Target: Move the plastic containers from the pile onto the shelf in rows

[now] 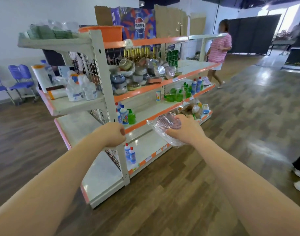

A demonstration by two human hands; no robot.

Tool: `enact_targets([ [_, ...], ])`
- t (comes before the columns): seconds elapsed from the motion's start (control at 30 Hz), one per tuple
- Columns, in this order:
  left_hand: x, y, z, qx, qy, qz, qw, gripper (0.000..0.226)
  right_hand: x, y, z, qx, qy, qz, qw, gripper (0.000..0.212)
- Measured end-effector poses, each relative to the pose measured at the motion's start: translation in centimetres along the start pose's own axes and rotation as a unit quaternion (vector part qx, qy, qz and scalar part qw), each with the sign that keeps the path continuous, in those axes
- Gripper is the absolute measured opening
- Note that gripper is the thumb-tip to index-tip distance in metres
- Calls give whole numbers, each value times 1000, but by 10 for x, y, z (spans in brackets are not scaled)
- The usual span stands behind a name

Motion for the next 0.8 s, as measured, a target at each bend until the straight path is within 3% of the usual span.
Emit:
enact_targets([
  [0.4, -204, -8, -11, -15, -61, 31, 998, 30, -178, -15, -50, -9, -56, -1, 998, 79],
  [0.8, -439, 14, -65, 26, -12, -5, 1000, 28, -399, 36, -124, 9, -29, -16, 999, 77],
])
Point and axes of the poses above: each hand's wrist, its own x-axis away from the middle knuckle, its own y-axis out of the back of the hand, z = x × y, the point moved 4 cm from there along -x, towards the middle knuckle, and after that the axes turned 6 degrees about -x, right-handed, at the moved point
